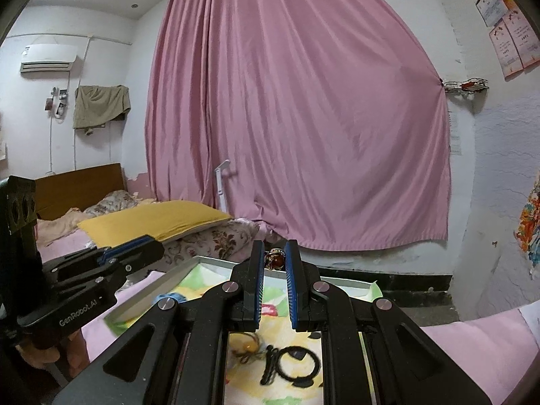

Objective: Organize jewelry
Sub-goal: 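Lift the red-stone ring with the left gripper while the right carries its ring over the tray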

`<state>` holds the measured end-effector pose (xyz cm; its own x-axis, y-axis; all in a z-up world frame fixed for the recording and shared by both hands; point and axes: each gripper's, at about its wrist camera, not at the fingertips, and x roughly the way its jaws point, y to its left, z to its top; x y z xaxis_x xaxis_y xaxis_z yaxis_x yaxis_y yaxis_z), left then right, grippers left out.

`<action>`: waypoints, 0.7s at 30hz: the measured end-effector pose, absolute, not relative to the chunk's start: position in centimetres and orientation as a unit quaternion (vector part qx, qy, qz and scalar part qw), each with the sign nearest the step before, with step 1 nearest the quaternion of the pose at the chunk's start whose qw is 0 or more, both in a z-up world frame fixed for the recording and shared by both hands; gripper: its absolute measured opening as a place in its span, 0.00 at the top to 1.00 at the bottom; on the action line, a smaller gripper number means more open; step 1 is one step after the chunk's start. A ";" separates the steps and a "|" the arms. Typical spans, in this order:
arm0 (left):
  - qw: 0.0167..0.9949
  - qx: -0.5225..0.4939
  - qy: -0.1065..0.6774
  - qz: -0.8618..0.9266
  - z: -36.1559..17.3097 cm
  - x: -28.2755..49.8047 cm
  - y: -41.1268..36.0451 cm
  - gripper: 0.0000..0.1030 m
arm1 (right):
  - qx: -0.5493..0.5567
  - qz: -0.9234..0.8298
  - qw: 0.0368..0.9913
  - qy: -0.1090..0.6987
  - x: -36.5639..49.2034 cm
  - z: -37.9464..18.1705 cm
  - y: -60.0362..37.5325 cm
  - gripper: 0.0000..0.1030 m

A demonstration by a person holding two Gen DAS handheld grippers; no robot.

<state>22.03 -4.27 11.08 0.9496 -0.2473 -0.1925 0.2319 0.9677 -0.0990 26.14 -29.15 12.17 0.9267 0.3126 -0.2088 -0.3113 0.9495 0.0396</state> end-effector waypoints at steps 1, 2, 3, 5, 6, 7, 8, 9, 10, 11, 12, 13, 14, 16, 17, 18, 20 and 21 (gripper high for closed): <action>0.986 -0.041 0.107 -0.119 10.7 22.4 -4.1 0.89 | 0.002 0.156 0.982 0.108 26.5 11.9 -29.1 0.89; 0.986 -0.043 0.112 -0.118 10.3 22.7 -4.0 0.89 | 0.001 0.153 0.982 0.111 26.9 11.6 -29.0 0.89; 0.985 -0.046 0.120 -0.118 10.0 23.1 -3.9 0.89 | 0.000 0.151 0.982 0.115 27.2 11.4 -28.9 0.89; 0.983 -0.052 0.133 -0.117 9.3 23.7 -3.6 0.89 | -0.001 0.148 0.981 0.124 27.7 11.0 -28.7 0.89; 0.981 -0.053 0.144 -0.114 9.0 24.2 -3.5 0.89 | 0.000 0.147 0.980 0.131 28.0 10.7 -28.8 0.89; 0.980 -0.054 0.152 -0.113 8.8 24.5 -3.5 0.89 | 0.001 0.145 0.980 0.138 28.5 10.5 -28.9 0.89; 0.979 -0.055 0.161 -0.113 8.6 24.8 -3.5 0.89 | 0.003 0.145 0.979 0.144 28.7 10.3 -29.2 0.89; 0.977 -0.058 0.170 -0.112 8.5 25.1 -3.4 0.89 | 0.005 0.145 0.977 0.155 29.1 9.9 -29.2 0.89; 0.976 -0.060 0.179 -0.112 8.3 25.4 -3.4 0.89 | 0.006 0.144 0.975 0.167 29.3 9.6 -29.2 0.89; 0.974 -0.063 0.188 -0.112 8.1 25.7 -3.3 0.89 | 0.007 0.144 0.973 0.178 29.6 9.3 -29.2 0.89; 0.971 -0.067 0.200 -0.112 7.8 26.1 -3.1 0.89 | 0.009 0.145 0.971 0.190 29.9 9.0 -29.2 0.89; 0.968 -0.070 0.213 -0.112 7.6 26.4 -3.0 0.89 | 0.014 0.148 0.968 0.200 30.3 8.6 -29.5 0.89; 0.966 -0.071 0.223 -0.111 7.3 26.6 -2.9 0.89 | 0.018 0.152 0.966 0.208 30.5 8.3 -29.7 0.89; 0.962 -0.071 0.239 -0.110 6.9 27.0 -2.8 0.89 | 0.023 0.162 0.958 0.236 31.0 7.3 -29.7 0.89; 0.961 -0.071 0.245 -0.110 6.7 27.1 -2.8 0.89 | 0.021 0.165 0.955 0.245 31.2 6.9 -29.7 0.89; 0.959 -0.069 0.252 -0.110 6.5 27.2 -2.7 0.89 | 0.019 0.168 0.952 0.255 31.5 6.5 -29.7 0.89; 0.956 -0.066 0.263 -0.110 6.2 27.3 -2.7 0.89 | 0.017 0.180 0.944 0.277 31.8 5.6 -29.5 0.89; 0.955 -0.063 0.269 -0.109 6.0 27.3 -2.8 0.89 | 0.018 0.186 0.939 0.288 32.1 5.2 -29.3 0.89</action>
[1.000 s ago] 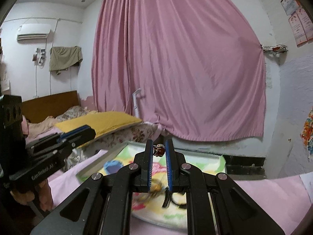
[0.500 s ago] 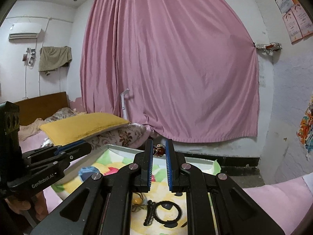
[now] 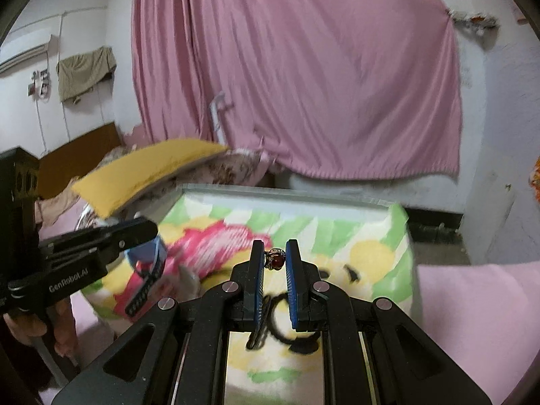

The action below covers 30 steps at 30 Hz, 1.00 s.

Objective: Organize jewelry
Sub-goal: 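Lift the red-stone ring with the left gripper while the right carries its ring over the tray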

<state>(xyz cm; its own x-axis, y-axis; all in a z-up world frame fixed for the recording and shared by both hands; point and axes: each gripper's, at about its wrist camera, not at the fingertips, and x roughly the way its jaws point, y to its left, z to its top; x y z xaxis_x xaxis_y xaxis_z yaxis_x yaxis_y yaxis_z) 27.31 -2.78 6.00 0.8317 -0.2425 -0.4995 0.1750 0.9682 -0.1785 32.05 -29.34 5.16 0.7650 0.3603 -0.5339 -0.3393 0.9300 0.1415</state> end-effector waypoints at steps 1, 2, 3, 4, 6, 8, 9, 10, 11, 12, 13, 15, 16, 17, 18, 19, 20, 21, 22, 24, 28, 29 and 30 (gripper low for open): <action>0.953 -0.059 0.275 -0.109 5.7 27.3 -2.9 0.89 | 0.020 0.190 0.936 0.297 32.1 4.7 -29.3 0.89; 0.952 -0.057 0.280 -0.109 5.6 27.4 -2.9 0.89 | 0.021 0.192 0.933 0.303 32.1 4.4 -29.2 0.89; 0.950 -0.053 0.286 -0.110 5.5 27.4 -3.0 0.89 | 0.021 0.195 0.930 0.312 32.2 4.0 -29.1 0.89; 0.949 -0.050 0.291 -0.110 5.3 27.4 -3.2 0.89 | 0.020 0.195 0.928 0.317 32.3 3.7 -29.2 0.89; 0.948 -0.045 0.296 -0.110 5.1 27.5 -3.3 0.89 | 0.018 0.195 0.925 0.326 32.1 3.2 -29.2 0.89; 0.947 -0.042 0.301 -0.108 5.0 27.5 -3.3 0.89 | 0.018 0.197 0.921 0.336 32.2 2.8 -29.0 0.89; 0.946 -0.041 0.303 -0.106 5.0 27.6 -3.3 0.89 | 0.016 0.198 0.920 0.339 32.2 2.7 -28.9 0.89; 0.945 -0.041 0.305 -0.105 4.9 27.6 -3.3 0.89 | 0.015 0.199 0.918 0.343 32.2 2.6 -28.8 0.89; 0.945 -0.042 0.307 -0.105 4.8 27.6 -3.2 0.89 | 0.013 0.201 0.916 0.347 32.3 2.4 -28.6 0.89; 0.944 -0.043 0.310 -0.104 4.7 27.7 -3.2 0.89 | 0.011 0.203 0.914 0.352 32.3 2.2 -28.4 0.89; 0.943 -0.044 0.313 -0.103 4.7 27.7 -3.2 0.89 | 0.010 0.204 0.913 0.353 32.4 2.2 -28.3 0.89; 0.941 -0.044 0.320 -0.102 4.5 27.9 -3.2 0.89 | 0.007 0.204 0.913 0.353 32.3 2.2 -28.2 0.89; 0.939 -0.044 0.324 -0.102 4.4 27.9 -3.2 0.89 | 0.007 0.206 0.911 0.356 32.4 2.1 -28.1 0.89; 0.939 -0.044 0.327 -0.102 4.4 28.0 -3.1 0.89 | 0.006 0.206 0.910 0.358 32.5 2.1 -28.1 0.89; 0.937 -0.044 0.330 -0.102 4.3 28.1 -3.2 0.89 | 0.005 0.207 0.909 0.361 32.5 2.0 -28.1 0.89; 0.936 -0.044 0.334 -0.102 4.2 28.1 -3.2 0.89 | 0.005 0.207 0.909 0.363 32.6 2.0 -28.0 0.89; 0.935 -0.043 0.336 -0.102 4.1 28.2 -3.2 0.89 | 0.004 0.207 0.908 0.364 32.7 1.9 -28.0 0.89; 0.934 -0.044 0.339 -0.101 4.0 28.2 -3.2 0.89 | 0.003 0.207 0.907 0.366 32.7 1.9 -27.9 0.89; 0.933 -0.044 0.342 -0.101 3.9 28.3 -3.1 0.89 | 0.002 0.208 0.907 0.367 32.7 1.9 -27.8 0.89; 0.931 -0.047 0.346 -0.102 3.8 28.4 -3.1 0.89 | -0.001 0.209 0.905 0.369 32.8 1.9 -27.7 0.89; 0.931 -0.047 0.349 -0.100 3.8 28.5 -3.0 0.89 | -0.005 0.209 0.905 0.371 32.7 1.8 -27.4 0.89; 0.931 -0.048 0.349 -0.100 3.7 28.5 -3.0 0.89 | -0.005 0.209 0.905 0.371 32.7 1.8 -27.4 0.89; 0.931 -0.048 0.349 -0.099 3.7 28.5 -3.0 0.89 | -0.005 0.210 0.904 0.372 32.8 1.8 -27.4 0.89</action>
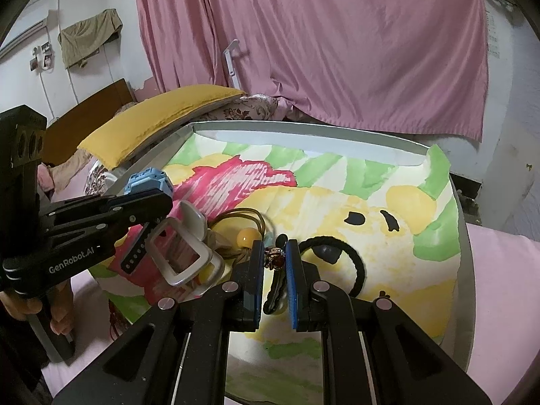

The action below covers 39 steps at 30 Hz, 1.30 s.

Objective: Organize jewelry
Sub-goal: 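Lift the red-stone ring with the left gripper while the right carries its ring over the tray, then open the left gripper over the tray while the right releases its ring inside it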

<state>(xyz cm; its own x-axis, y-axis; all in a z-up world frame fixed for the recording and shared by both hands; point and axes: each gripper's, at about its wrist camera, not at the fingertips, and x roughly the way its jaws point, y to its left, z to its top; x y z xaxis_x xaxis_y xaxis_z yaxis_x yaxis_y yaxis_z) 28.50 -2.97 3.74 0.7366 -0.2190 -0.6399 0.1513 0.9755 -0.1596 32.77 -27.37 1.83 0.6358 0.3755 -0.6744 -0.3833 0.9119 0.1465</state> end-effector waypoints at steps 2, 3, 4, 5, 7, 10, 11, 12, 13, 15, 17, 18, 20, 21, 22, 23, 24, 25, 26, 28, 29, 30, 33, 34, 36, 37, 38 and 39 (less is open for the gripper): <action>0.930 -0.049 0.349 -0.099 3.7 28.5 -2.9 0.89 | -0.005 0.211 0.904 0.373 32.8 1.8 -27.3 0.89; 0.930 -0.049 0.350 -0.099 3.7 28.5 -2.9 0.89 | -0.005 0.211 0.903 0.374 32.9 1.8 -27.4 0.89; 0.930 -0.049 0.349 -0.099 3.7 28.5 -2.9 0.89 | -0.004 0.211 0.903 0.374 32.8 1.8 -27.4 0.89; 0.930 -0.049 0.349 -0.099 3.7 28.5 -2.9 0.89 | -0.004 0.211 0.903 0.374 32.8 1.7 -27.4 0.89; 0.931 -0.049 0.349 -0.099 3.7 28.5 -2.9 0.89 | -0.004 0.211 0.903 0.374 32.8 1.7 -27.4 0.89; 0.931 -0.048 0.349 -0.099 3.7 28.5 -2.9 0.89 | -0.004 0.210 0.904 0.373 32.8 1.7 -27.4 0.89; 0.931 -0.049 0.349 -0.099 3.7 28.5 -2.9 0.88 | -0.003 0.210 0.905 0.371 32.8 1.8 -27.4 0.89; 0.931 -0.049 0.349 -0.099 3.7 28.5 -2.9 0.88 | -0.003 0.210 0.905 0.370 32.8 1.8 -27.4 0.88; 0.931 -0.049 0.348 -0.099 3.7 28.5 -2.9 0.87 | -0.001 0.211 0.905 0.368 32.7 1.8 -27.5 0.88; 0.932 -0.051 0.345 -0.100 3.8 28.5 -2.8 0.82 | 0.005 0.215 0.907 0.363 32.6 1.9 -27.7 0.84; 0.932 -0.055 0.343 -0.100 3.8 28.4 -2.6 0.76 | 0.007 0.212 0.909 0.358 32.4 2.0 -27.9 0.75; 0.933 -0.057 0.340 -0.100 3.9 28.3 -2.4 0.72 | 0.008 0.211 0.911 0.353 32.3 2.1 -28.0 0.73; 0.936 -0.060 0.334 -0.094 4.1 28.2 -2.2 0.64 | 0.007 0.205 0.917 0.341 32.0 2.4 -28.2 0.67; 0.937 -0.063 0.330 -0.093 4.2 28.0 -2.0 0.62 | 0.006 0.202 0.921 0.333 31.8 2.7 -28.3 0.65; 0.939 -0.066 0.326 -0.092 4.3 27.9 -1.9 0.61 | 0.005 0.199 0.925 0.325 31.6 2.9 -28.4 0.62; 0.940 -0.070 0.321 -0.092 4.5 27.7 -1.7 0.58 | 0.005 0.194 0.929 0.315 31.3 3.2 -28.5 0.57; 0.942 -0.072 0.315 -0.090 4.7 27.6 -1.6 0.53 | 0.004 0.189 0.933 0.305 31.0 3.5 -28.7 0.54; 0.945 -0.074 0.308 -0.087 4.9 27.4 -1.4 0.50 | 0.005 0.185 0.937 0.297 30.8 3.7 -28.8 0.48; 0.946 -0.075 0.303 -0.086 5.0 27.2 -1.3 0.47 | 0.006 0.180 0.941 0.288 30.5 4.0 -29.0 0.43; 0.951 -0.077 0.288 -0.083 5.4 26.8 -1.1 0.41 | 0.010 0.172 0.947 0.271 30.0 4.5 -29.4 0.36; 0.953 -0.078 0.280 -0.081 5.7 26.6 -1.0 0.35 | 0.013 0.167 0.950 0.262 29.8 4.7 -29.6 0.31; 0.957 -0.081 0.269 -0.077 5.9 26.3 -0.9 0.28 | 0.016 0.163 0.953 0.253 29.6 5.0 -29.9 0.27; 0.965 -0.088 0.239 -0.065 6.5 25.3 -0.4 0.09 | 0.024 0.156 0.961 0.228 28.9 5.6 -30.4 0.13; 0.969 -0.091 0.224 -0.059 6.8 24.9 -0.3 0.06 | 0.026 0.155 0.962 0.222 28.7 5.8 -30.5 0.09; 0.973 -0.096 0.205 -0.053 7.2 24.4 0.0 0.00 | 0.031 0.151 0.966 0.206 28.2 6.1 -30.8 0.05; 0.974 -0.098 0.197 -0.051 7.3 24.1 0.1 0.00 | 0.033 0.151 0.968 0.199 28.0 6.2 -30.9 0.03; 0.975 -0.097 0.193 -0.049 7.5 23.8 0.2 0.00 | 0.035 0.150 0.969 0.192 27.7 6.4 -31.1 0.03; 0.976 -0.096 0.189 -0.049 7.6 23.6 0.2 0.00 | 0.036 0.150 0.971 0.183 27.4 6.6 -31.2 0.02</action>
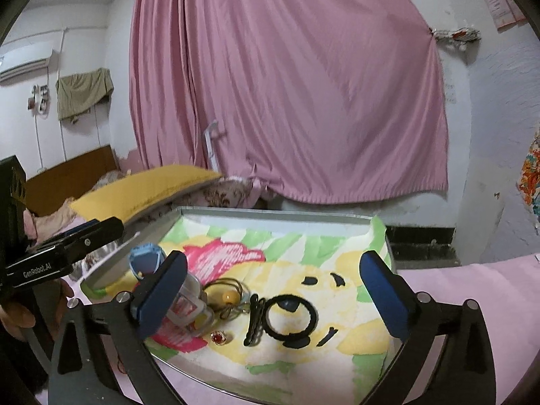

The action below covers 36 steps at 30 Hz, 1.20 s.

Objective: Organize jewelry
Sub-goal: 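Open the left gripper over the tray while the right releases its ring inside it, then withdraw both grippers from the tray toward the remaining jewelry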

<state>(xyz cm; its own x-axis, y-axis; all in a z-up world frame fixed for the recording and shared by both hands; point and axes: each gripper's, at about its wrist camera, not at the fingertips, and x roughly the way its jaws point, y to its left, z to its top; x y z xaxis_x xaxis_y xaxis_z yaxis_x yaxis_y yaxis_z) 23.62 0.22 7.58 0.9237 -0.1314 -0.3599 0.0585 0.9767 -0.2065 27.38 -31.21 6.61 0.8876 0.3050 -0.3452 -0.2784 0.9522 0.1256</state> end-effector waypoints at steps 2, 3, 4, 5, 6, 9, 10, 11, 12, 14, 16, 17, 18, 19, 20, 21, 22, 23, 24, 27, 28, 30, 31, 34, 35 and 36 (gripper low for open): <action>0.978 -0.094 0.180 -0.046 7.7 23.0 0.2 0.00 | 0.036 0.150 0.973 0.171 26.9 6.8 -31.3 0.02; 0.979 -0.092 0.174 -0.047 7.7 22.6 0.2 0.00 | 0.034 0.151 0.975 0.160 26.4 7.0 -31.3 0.02; 0.981 -0.090 0.167 -0.047 7.8 22.1 0.1 0.00 | 0.032 0.152 0.976 0.153 26.1 7.0 -31.2 0.02; 0.981 -0.089 0.164 -0.047 7.8 21.8 0.1 0.00 | 0.030 0.153 0.978 0.140 25.5 7.2 -31.1 0.02; 0.982 -0.088 0.158 -0.047 7.8 21.3 0.1 0.00 | 0.027 0.155 0.979 0.131 25.0 7.3 -31.0 0.02; 0.984 -0.089 0.146 -0.053 8.0 19.9 0.2 0.00 | 0.019 0.159 0.981 0.109 23.4 7.8 -30.6 0.02; 0.984 -0.088 0.143 -0.054 8.1 19.4 0.3 0.00 | 0.017 0.161 0.982 0.102 22.9 7.9 -30.5 0.02; 0.985 -0.087 0.140 -0.055 8.2 19.1 0.3 0.00 | 0.017 0.162 0.982 0.096 22.4 8.0 -30.4 0.02; 0.985 -0.087 0.137 -0.056 8.3 18.5 0.4 0.00 | 0.016 0.164 0.982 0.092 21.9 8.1 -30.3 0.02; 0.985 -0.086 0.136 -0.058 8.4 17.7 0.6 0.00 | 0.016 0.169 0.982 0.085 21.0 8.4 -30.2 0.02; 0.985 -0.087 0.135 -0.060 8.5 16.8 0.9 0.00 | 0.014 0.173 0.981 0.084 20.1 8.5 -30.1 0.02; 0.985 -0.086 0.135 -0.059 8.5 16.4 1.1 0.00 | 0.013 0.175 0.981 0.085 19.6 8.5 -30.0 0.02; 0.986 -0.083 0.135 -0.058 8.5 15.8 1.3 0.00 | 0.012 0.178 0.980 0.085 19.2 8.5 -30.0 0.02; 0.986 -0.082 0.136 -0.057 8.6 15.4 1.5 0.00 | 0.011 0.179 0.980 0.086 18.9 8.5 -30.0 0.02; 0.986 -0.081 0.137 -0.057 8.6 15.1 1.7 0.00 | 0.009 0.181 0.980 0.087 18.7 8.5 -29.9 0.02; 0.985 -0.081 0.139 -0.057 8.5 14.7 2.0 0.00 | 0.007 0.184 0.979 0.089 18.3 8.4 -29.9 0.02; 0.985 -0.081 0.141 -0.057 8.5 14.3 2.2 0.01 | 0.006 0.187 0.978 0.090 17.9 8.4 -29.8 0.02; 0.985 -0.080 0.142 -0.056 8.4 14.1 2.4 0.00 | 0.004 0.189 0.978 0.092 17.6 8.4 -29.8 0.02; 0.985 -0.077 0.145 -0.055 8.3 13.8 2.7 0.00 | 0.003 0.192 0.977 0.095 17.3 8.3 -29.7 0.02; 0.984 -0.068 0.156 -0.053 7.9 13.2 3.1 0.00 | 0.000 0.203 0.973 0.112 17.1 8.1 -29.6 0.02; 0.983 -0.066 0.161 -0.053 7.7 13.1 3.3 0.00 | 0.000 0.206 0.972 0.117 17.1 8.0 -29.4 0.02; 0.981 -0.062 0.174 -0.057 7.3 13.0 3.5 0.00 | -0.001 0.214 0.968 0.135 17.3 7.6 -29.3 0.02; 0.980 -0.060 0.182 -0.061 7.0 13.0 3.7 0.00 | -0.003 0.216 0.965 0.146 17.5 7.3 -29.2 0.02; 0.971 -0.062 0.213 -0.082 6.5 13.4 4.1 0.00 | -0.010 0.222 0.957 0.187 18.0 6.5 -28.9 0.02; 0.969 -0.062 0.222 -0.087 6.3 13.6 4.3 0.01 | -0.011 0.226 0.953 0.201 18.3 6.1 -28.7 0.02; 0.967 -0.062 0.232 -0.089 6.2 13.8 4.4 0.01 | -0.011 0.231 0.949 0.216 18.6 5.8 -28.6 0.02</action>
